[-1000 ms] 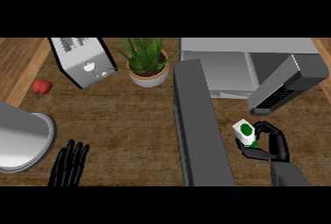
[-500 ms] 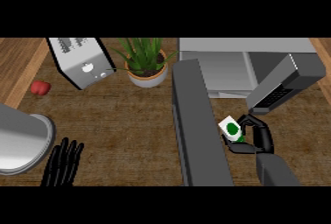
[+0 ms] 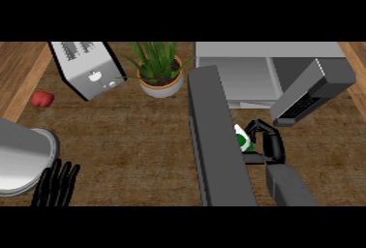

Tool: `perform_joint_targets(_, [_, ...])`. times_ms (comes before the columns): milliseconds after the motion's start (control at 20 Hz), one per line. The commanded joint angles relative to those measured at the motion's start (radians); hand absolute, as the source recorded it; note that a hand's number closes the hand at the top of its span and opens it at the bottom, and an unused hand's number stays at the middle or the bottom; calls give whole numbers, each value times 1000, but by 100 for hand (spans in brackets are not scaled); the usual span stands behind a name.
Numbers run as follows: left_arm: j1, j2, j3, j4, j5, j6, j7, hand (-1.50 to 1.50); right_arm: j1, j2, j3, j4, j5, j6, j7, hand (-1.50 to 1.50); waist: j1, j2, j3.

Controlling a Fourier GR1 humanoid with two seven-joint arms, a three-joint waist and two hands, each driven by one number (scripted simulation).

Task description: Pick up the milk, place it into the microwave and close the microwave

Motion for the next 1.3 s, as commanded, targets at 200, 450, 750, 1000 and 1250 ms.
perform_joint_targets(200, [4,5,54,-29,23,-20,36,-150,19,7,67,-254,8,-112,199,150,-10,-3,-1])
perform_joint_targets(450, [-9,-18,57,63,-6,-67,-20,-150,-105,-10,37,-141,-5,-173,226,150,3,2,0])
perform_joint_targets(750, [-104,-46,69,94,-2,-53,25,-150,-275,-59,33,68,61,-258,280,150,16,9,1])
perform_joint_targets(1000, [-69,-47,59,85,-13,-67,-1,-150,-368,-87,44,185,137,-414,329,150,36,15,1])
perform_joint_targets(1250, [-91,3,86,77,15,-120,24,-150,-468,-172,17,292,144,-420,354,150,67,29,3])
